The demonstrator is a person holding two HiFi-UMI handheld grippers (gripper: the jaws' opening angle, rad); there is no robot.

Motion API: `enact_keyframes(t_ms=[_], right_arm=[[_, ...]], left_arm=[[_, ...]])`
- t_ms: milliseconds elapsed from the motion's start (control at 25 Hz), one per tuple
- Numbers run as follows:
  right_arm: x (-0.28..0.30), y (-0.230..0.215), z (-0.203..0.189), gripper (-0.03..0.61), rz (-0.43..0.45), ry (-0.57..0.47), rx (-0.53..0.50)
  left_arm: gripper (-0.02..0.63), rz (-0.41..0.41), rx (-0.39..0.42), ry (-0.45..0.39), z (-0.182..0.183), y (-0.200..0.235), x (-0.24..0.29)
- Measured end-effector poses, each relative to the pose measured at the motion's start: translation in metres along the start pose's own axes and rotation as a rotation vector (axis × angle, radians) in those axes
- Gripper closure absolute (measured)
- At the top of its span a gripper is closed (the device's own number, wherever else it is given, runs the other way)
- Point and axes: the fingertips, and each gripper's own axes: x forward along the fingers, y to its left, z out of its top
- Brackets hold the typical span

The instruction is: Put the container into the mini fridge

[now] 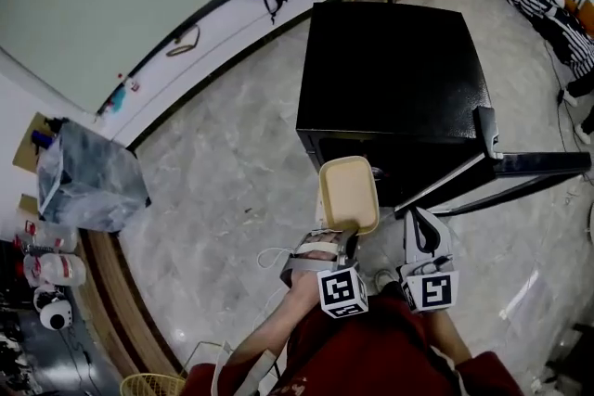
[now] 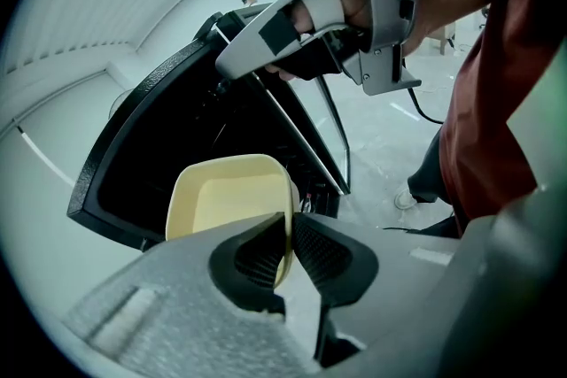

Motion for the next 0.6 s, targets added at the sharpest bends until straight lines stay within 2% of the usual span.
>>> enact_keyframes(t_ms=[240,400,600], right_arm=[[-0.004,-0.003,-0.003,0.577,-0.149,0.016,-0.01],[-0.017,-0.007,-0.007,0.578,-0.258,0.05,0.003],[-0.025,0.007,-0.007,0.577,-0.303,0.023,0.014]], left_arm=[[0.577,-0.064,0.1,-0.094,0.0,0.001,0.017],[0.578,-0.091,0.134,-0.132,0.0,0.003,0.024],[0.578,-0.112,0.169,-0.155,-0.008,0.001,0.034]])
